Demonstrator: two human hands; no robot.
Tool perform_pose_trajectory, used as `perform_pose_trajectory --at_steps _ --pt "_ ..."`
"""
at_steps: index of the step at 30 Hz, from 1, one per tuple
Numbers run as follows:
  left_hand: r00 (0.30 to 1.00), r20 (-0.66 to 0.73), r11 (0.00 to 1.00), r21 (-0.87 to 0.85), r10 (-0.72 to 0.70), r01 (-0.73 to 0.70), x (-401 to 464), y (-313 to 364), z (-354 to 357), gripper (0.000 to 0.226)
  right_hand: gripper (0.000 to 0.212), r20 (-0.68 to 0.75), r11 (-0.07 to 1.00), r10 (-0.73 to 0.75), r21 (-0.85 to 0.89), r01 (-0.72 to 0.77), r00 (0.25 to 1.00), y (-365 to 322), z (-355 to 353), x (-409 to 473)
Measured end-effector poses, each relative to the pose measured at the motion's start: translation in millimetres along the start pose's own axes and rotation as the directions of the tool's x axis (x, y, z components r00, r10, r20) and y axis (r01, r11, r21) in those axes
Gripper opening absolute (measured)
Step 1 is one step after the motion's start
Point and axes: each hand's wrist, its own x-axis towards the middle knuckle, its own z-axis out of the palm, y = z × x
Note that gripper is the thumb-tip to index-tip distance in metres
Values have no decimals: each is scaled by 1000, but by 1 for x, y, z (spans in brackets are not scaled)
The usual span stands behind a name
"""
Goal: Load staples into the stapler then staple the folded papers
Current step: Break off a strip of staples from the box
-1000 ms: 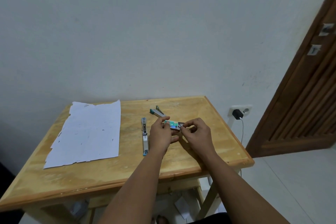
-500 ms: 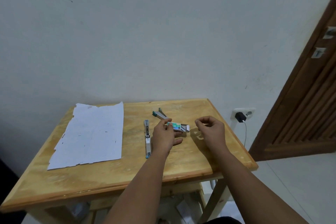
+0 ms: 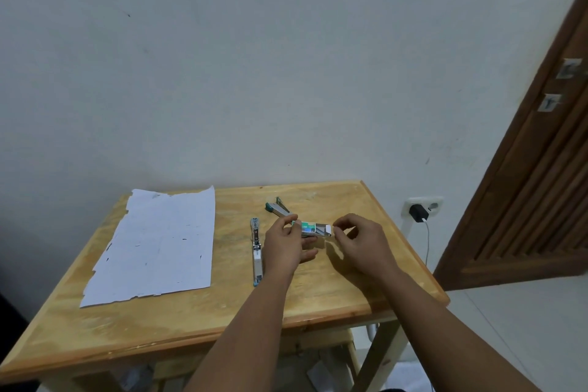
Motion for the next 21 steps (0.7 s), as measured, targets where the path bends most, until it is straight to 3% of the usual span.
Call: perform_pose_trajectory --at_steps 3,12,15,17,19,21 --pt "1000 5 1000 -6 -1 1 0 0 0 30 14 32 986 16 166 -21 999 -4 6 -6" --pt "1000 25 1000 -6 8 -8 -4 0 0 33 10 73 898 167 400 -182 983 -16 23 -7" --pt "999 44 1000 10 -15 14 -9 3 0 33 9 77 842 253 474 -258 964 -26 22 -4" --pt "995 76 998 -6 -58 58 -10 9 1 33 13 153 780 301 529 -336 941 -32 18 3" --pt "993 99 997 50 -70 65 -11 18 1 36 16 235 736 344 534 -416 909 -35 12 15" --pt "996 89 978 205 12 -31 -14 29 2 40 17 257 685 387 563 -462 886 -35 5 30"
